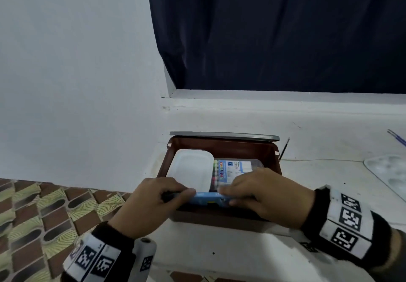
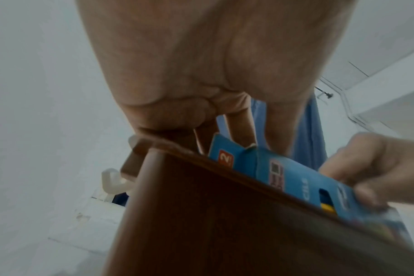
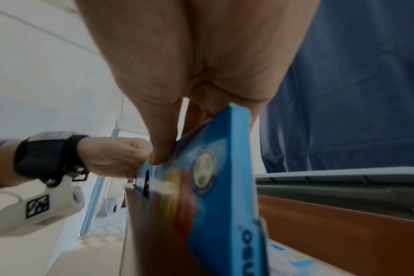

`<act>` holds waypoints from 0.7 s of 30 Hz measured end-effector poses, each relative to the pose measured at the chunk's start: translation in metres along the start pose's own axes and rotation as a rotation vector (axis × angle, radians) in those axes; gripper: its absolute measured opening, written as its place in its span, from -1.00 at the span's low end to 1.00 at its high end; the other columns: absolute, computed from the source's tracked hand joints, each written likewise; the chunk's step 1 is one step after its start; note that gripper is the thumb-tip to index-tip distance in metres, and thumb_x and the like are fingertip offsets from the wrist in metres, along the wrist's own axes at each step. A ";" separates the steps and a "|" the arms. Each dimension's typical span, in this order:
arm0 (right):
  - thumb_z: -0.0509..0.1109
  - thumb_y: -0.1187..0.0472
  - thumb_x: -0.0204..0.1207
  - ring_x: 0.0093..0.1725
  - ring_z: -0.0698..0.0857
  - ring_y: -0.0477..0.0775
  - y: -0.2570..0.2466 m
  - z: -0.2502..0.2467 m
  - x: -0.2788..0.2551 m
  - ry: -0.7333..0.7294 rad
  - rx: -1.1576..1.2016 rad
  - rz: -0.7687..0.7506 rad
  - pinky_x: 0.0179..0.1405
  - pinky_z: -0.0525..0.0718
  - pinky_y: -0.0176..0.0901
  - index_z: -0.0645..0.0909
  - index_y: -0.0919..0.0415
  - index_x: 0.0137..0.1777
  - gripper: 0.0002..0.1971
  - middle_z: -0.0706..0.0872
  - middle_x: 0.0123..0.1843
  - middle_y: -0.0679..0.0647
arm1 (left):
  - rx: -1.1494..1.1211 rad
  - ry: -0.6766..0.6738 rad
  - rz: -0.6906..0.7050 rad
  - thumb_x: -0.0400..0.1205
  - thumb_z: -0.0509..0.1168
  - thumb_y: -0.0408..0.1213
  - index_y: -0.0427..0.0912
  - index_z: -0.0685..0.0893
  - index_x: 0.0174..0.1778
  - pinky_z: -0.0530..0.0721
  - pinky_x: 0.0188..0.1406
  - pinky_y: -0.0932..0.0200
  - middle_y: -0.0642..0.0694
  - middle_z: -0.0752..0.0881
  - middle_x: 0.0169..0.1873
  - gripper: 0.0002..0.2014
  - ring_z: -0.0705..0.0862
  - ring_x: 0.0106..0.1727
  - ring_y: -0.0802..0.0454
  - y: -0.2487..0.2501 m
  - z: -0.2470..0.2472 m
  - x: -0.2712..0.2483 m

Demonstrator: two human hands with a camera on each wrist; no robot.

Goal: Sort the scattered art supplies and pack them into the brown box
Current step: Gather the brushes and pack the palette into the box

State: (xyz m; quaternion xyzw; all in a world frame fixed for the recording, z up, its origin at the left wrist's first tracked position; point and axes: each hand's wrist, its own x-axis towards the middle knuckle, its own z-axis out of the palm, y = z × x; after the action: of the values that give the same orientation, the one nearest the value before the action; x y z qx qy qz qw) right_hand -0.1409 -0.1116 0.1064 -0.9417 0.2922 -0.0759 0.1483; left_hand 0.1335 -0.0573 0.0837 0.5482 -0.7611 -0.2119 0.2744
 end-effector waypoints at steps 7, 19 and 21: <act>0.08 0.03 0.72 0.17 0.69 -0.04 0.005 0.019 -0.002 -0.164 0.067 0.030 0.19 0.63 -0.04 0.48 -0.13 0.54 -0.57 0.74 0.22 -0.12 | 0.026 -0.018 0.011 0.56 0.52 -0.15 0.19 0.78 0.02 0.66 -0.11 0.39 0.29 0.79 -0.25 -0.84 0.76 -0.14 0.27 0.000 0.009 0.006; 0.16 0.12 0.75 0.32 0.58 -0.16 0.011 0.031 -0.016 -0.045 0.226 0.170 0.31 0.50 -0.33 0.53 -0.29 0.46 -0.62 0.65 0.40 -0.18 | -0.125 0.135 0.066 0.52 0.52 -0.39 0.09 0.76 0.00 0.65 -0.10 0.33 0.19 0.78 -0.23 -0.73 0.77 -0.10 0.14 0.023 0.036 0.009; 0.28 0.09 0.71 0.16 0.69 -0.10 0.010 0.034 -0.021 0.132 0.244 0.106 0.21 0.62 -0.21 0.68 -0.07 0.35 -0.72 0.76 0.20 -0.07 | -0.190 0.185 0.113 0.54 0.50 -0.43 0.00 0.74 0.00 0.69 -0.11 0.28 0.16 0.77 -0.19 -0.76 0.77 -0.09 0.10 0.040 0.050 0.014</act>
State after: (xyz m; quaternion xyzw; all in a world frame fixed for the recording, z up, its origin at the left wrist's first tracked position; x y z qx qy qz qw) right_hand -0.1556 -0.0995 0.0697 -0.8930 0.3391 -0.1645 0.2461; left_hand 0.0689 -0.0577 0.0731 0.4934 -0.7387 -0.2156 0.4055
